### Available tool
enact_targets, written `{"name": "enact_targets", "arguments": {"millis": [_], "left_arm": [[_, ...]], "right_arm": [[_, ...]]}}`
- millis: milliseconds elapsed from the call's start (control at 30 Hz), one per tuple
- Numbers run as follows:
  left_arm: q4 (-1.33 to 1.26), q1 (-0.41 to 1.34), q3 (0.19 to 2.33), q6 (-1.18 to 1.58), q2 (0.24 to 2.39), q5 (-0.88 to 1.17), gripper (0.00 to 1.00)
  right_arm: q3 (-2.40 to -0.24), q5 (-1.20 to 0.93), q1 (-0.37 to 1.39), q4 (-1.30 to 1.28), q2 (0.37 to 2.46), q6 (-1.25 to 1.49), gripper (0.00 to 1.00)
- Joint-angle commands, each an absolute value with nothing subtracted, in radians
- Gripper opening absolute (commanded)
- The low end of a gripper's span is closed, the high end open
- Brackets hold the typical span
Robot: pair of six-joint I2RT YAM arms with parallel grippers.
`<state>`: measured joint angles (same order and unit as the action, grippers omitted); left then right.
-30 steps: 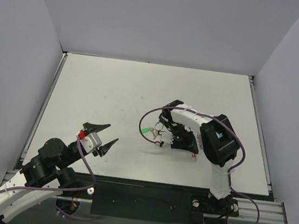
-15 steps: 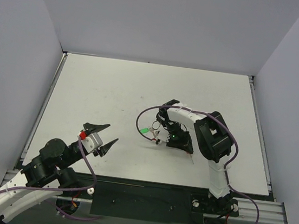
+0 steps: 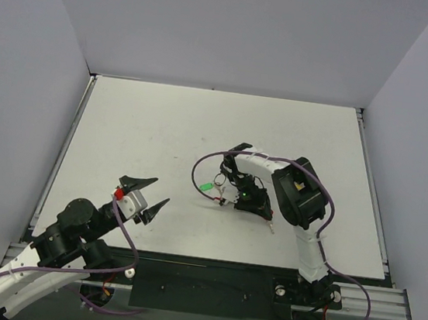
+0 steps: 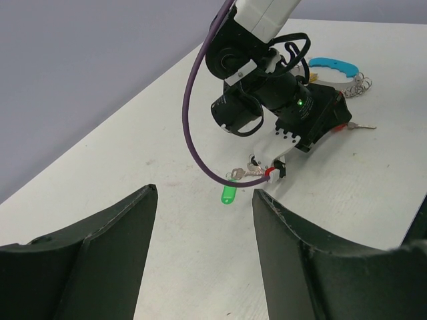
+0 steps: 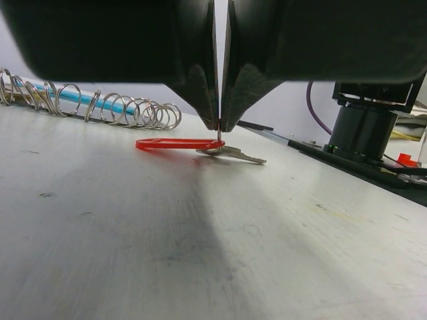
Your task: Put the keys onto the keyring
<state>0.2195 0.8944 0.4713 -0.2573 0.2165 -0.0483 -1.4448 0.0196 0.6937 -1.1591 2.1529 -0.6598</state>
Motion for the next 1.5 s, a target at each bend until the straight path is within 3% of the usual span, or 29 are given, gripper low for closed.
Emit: {"name": "enact_targets", "arguments": {"millis": [0,567,1467], "left_arm": [[0.175,0.894,0.469,-0.261,0.209,-0.055,0.69],[0.167,0.891,0.465,-0.256,0.212,-0.051,0.69],[0.164,0.888,0.462,-0.258,0.204,-0.038,0.69]], "right_arm": [[-1.431,0.009,0.681,-1.242,2.054,-0.679,0.0],[-1.121,0.09,0.594,-1.289,1.738,-0.706,0.0],[-1.451,-0.032,0.64,-1.275,2.094,-0.666,0.0]]}}
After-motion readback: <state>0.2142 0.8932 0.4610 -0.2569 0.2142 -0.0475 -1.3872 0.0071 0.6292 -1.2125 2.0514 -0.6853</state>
